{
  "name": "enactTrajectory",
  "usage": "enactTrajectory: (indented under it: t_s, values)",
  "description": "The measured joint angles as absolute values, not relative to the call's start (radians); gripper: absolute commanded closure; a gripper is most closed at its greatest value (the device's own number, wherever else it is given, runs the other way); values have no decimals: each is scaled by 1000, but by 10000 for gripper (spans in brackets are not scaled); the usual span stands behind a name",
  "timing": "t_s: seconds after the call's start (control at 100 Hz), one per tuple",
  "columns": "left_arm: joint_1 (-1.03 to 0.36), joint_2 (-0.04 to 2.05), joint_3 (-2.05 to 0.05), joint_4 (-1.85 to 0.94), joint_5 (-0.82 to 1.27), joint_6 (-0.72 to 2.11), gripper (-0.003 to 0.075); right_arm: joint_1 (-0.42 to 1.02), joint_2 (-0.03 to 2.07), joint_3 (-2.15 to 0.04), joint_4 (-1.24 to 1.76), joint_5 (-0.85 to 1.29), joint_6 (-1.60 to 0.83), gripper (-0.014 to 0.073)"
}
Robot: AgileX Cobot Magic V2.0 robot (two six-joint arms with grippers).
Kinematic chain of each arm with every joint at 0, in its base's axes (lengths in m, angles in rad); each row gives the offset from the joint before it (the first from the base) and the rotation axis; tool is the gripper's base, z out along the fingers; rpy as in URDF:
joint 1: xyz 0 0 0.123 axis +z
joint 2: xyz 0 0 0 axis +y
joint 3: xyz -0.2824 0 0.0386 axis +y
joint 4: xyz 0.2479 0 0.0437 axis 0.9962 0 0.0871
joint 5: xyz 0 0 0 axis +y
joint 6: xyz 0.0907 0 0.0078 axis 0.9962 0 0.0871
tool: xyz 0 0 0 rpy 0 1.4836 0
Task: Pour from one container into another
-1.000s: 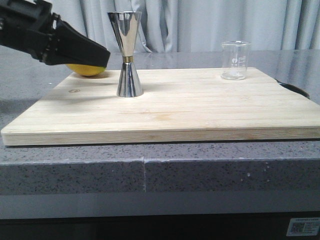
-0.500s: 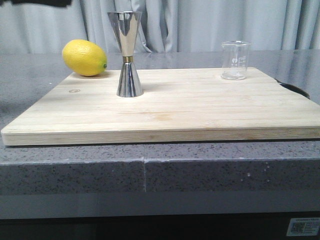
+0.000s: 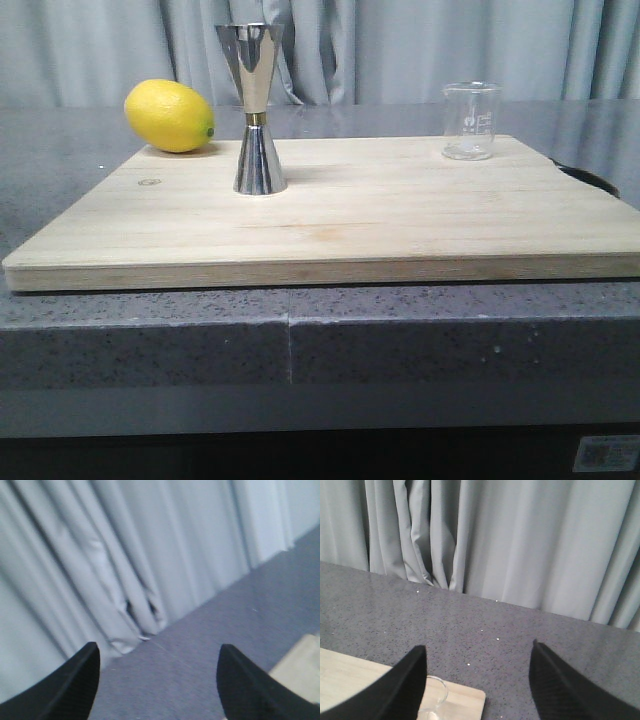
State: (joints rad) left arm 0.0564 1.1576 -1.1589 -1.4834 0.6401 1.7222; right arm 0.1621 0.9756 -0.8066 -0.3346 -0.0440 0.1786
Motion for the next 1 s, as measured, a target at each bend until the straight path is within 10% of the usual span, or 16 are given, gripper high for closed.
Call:
enactTrajectory:
  t_s: [0.76, 1.0]
  values:
    - [56, 869, -830, -1627, 97, 1636, 321, -15, 833, -906, -388, 208, 179, 254]
    - [56, 840, -817, -1633, 97, 1636, 629, -15, 762, -852, -388, 208, 179, 454]
